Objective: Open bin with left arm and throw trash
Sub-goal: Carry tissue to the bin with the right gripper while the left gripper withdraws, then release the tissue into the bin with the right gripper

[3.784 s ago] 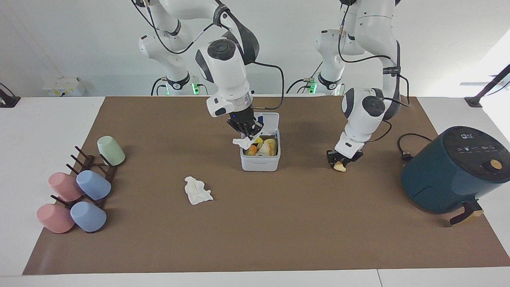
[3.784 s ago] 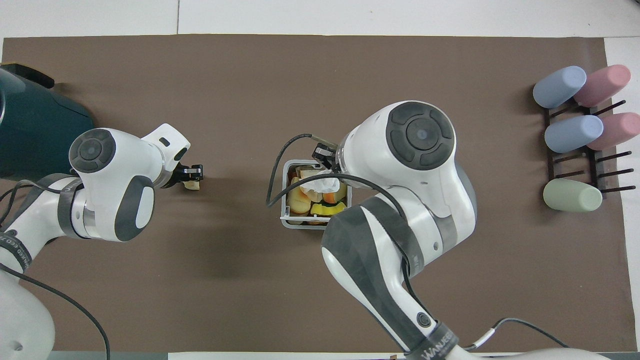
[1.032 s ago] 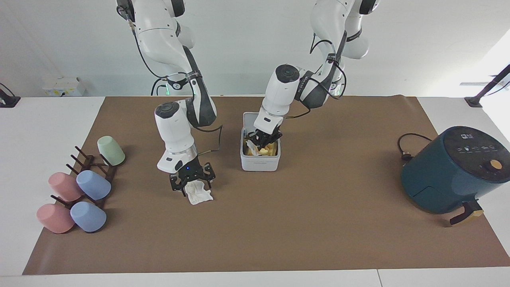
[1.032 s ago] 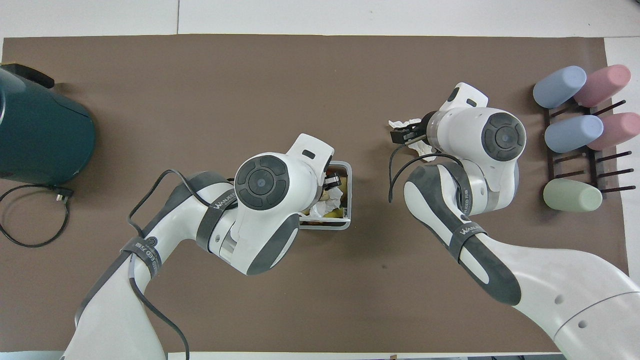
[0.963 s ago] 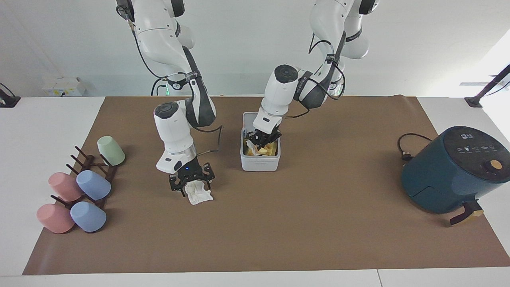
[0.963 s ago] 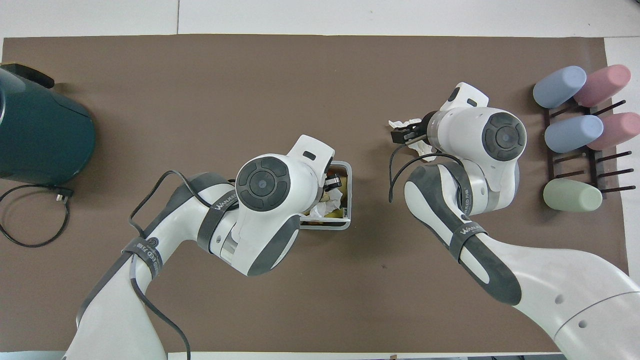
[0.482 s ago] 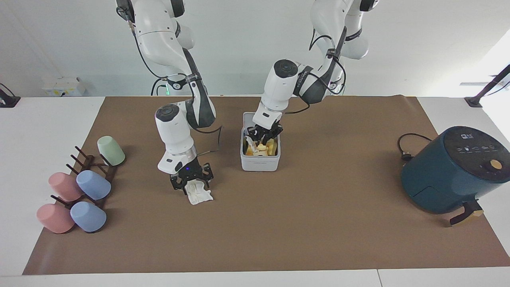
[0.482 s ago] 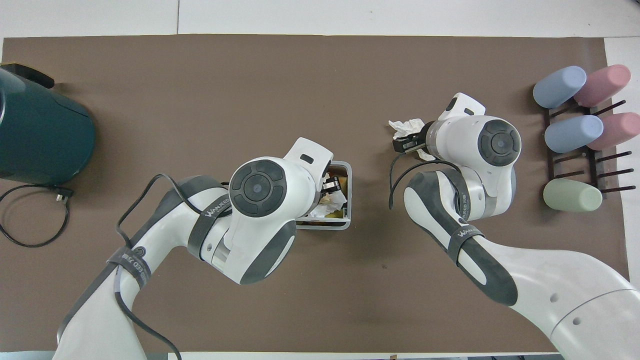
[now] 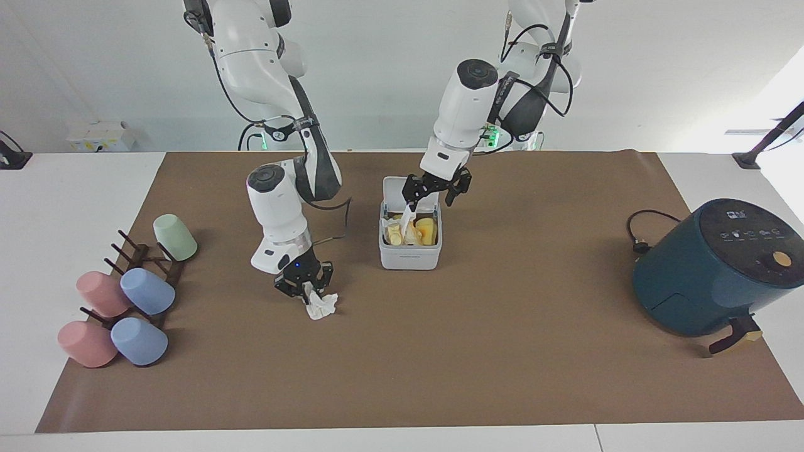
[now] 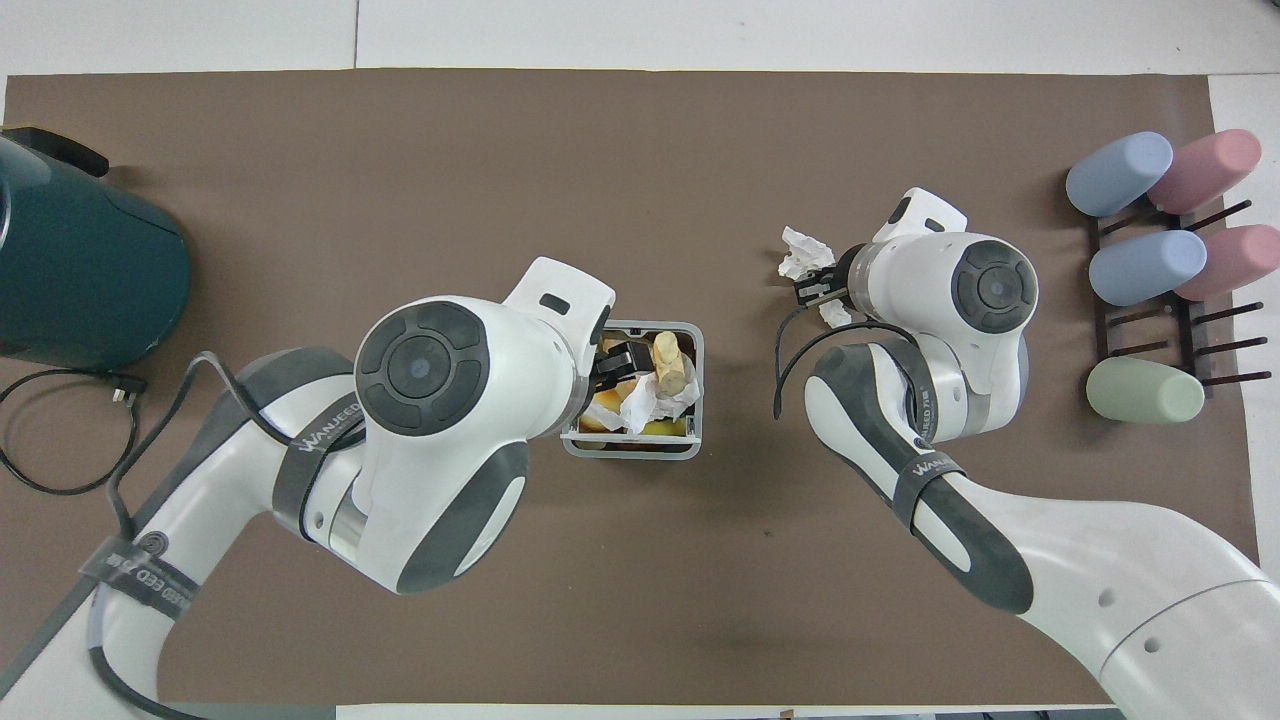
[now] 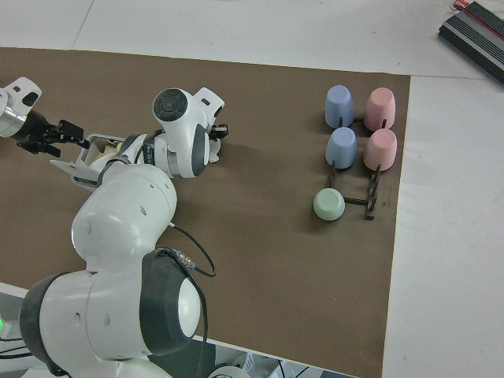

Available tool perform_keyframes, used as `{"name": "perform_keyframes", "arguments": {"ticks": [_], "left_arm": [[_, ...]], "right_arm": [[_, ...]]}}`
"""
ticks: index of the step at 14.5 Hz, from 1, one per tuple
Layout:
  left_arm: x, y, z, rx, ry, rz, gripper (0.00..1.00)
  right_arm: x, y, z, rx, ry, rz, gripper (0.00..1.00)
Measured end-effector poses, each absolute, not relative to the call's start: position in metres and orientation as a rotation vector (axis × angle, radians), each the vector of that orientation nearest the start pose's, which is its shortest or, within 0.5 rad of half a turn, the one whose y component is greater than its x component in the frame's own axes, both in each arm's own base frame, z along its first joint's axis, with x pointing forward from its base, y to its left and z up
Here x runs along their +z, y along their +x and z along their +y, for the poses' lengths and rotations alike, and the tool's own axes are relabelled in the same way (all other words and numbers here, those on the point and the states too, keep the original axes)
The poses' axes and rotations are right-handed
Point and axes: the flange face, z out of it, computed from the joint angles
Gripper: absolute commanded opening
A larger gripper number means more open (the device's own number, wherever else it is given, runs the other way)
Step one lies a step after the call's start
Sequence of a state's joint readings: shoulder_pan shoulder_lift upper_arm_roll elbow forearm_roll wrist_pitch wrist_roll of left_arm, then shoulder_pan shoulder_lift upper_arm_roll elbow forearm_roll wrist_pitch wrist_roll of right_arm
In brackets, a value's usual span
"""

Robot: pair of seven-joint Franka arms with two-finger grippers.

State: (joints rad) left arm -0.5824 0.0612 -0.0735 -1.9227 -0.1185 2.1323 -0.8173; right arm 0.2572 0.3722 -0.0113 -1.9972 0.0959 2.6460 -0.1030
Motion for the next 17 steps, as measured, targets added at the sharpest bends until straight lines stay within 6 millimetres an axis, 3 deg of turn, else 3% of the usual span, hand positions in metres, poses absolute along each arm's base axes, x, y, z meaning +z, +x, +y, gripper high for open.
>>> {"name": "perform_keyframes", "arguments": {"ticks": [3, 7, 10, 13, 17], "left_arm": [[0.498, 0.484, -0.308, -0.065, -3.29, -0.262, 1.0], [0.529, 0.515, -0.208, -0.116, -3.281, -0.103, 1.0], [0.544, 0.53, -0.146, -0.102, -3.259, 0.003, 1.0], [0.564, 0.538, -0.093, -0.072, -3.245, 0.09, 1.0], [0.595, 0.538, -0.053, -0.034, -3.232, 0.111, 1.0]], "right_arm": [[0.342, 0.627, 0.159, -0.308, -3.021, -0.347, 0.0], [0.411, 0.625, 0.173, -0.158, -3.028, -0.1, 0.0], [0.456, 0.613, 0.223, -0.078, -3.0, 0.178, 0.0], [0.474, 0.593, 0.282, -0.027, -2.901, 0.5, 0.0], [0.472, 0.573, 0.327, 0.018, -2.823, 0.74, 0.0]]}}
